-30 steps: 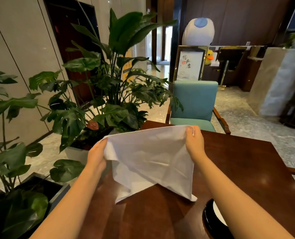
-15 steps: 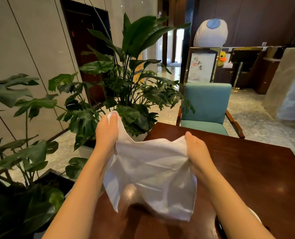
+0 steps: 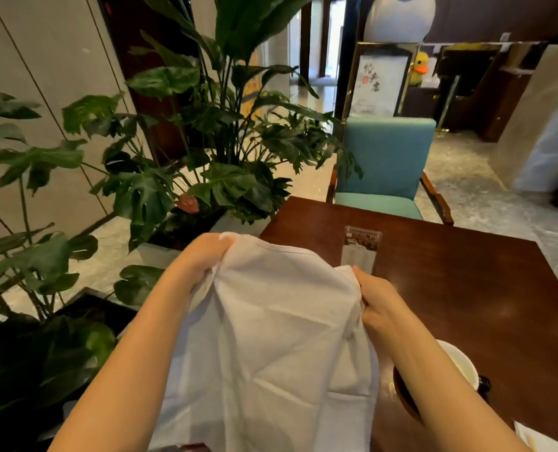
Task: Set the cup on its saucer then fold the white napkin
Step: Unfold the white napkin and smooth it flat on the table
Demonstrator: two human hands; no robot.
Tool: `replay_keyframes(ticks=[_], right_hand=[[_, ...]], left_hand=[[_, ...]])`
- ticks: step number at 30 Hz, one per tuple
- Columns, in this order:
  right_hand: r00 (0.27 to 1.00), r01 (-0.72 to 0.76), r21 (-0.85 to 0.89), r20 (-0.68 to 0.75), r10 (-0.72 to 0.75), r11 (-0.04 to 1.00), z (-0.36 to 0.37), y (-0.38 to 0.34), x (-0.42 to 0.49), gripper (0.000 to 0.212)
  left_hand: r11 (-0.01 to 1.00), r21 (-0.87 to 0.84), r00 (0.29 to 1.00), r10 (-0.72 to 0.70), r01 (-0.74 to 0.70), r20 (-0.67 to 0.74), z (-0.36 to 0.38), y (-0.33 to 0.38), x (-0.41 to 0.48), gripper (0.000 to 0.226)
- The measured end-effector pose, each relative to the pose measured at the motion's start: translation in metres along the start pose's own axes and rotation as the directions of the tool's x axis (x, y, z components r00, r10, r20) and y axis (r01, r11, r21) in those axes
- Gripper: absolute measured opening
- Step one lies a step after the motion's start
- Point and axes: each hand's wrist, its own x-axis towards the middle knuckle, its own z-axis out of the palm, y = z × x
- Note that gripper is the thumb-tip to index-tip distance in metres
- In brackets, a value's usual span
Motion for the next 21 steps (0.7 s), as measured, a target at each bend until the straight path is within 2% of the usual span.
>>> replay_keyframes(ticks=[2,4,8,12,18,21], right_hand=[[0.993,-0.017,-0.076,-0.119,0.008,0.997,-0.012,0.007,0.030,0.032],[0.979,-0.040,-0.236,-0.203,-0.008,0.971,-0.024,0.014,0.056,0.042],[0.937,-0.022,-0.456,-0.319,-0.140,0.890,-0.041,0.023,0.092,0.046],[0.906,-0.055,-0.658,-0.348,-0.239,0.751,-0.050,0.032,0.119,0.046],[0.857,-0.190,-0.774,-0.430,-0.283,0.604,-0.055,0.036,0.156,0.047],[0.840,-0.223,-0.775,-0.461,-0.287,0.592,-0.057,0.038,0.179,0.046]], left_hand=[[0.991,0.137,0.997,-0.020,0.009,0.075,0.018,-0.018,0.017,0.033],[0.963,0.269,0.990,-0.043,0.005,0.134,0.031,-0.034,0.033,0.039],[0.921,0.389,0.970,-0.115,0.022,0.216,0.042,-0.065,0.064,0.039],[0.830,0.548,0.946,-0.088,-0.104,0.313,0.052,-0.088,0.102,0.042],[0.644,0.716,0.937,0.007,-0.271,0.348,0.075,-0.081,0.166,0.042],[0.533,0.768,0.922,0.062,-0.354,0.382,0.094,-0.076,0.197,0.039]])
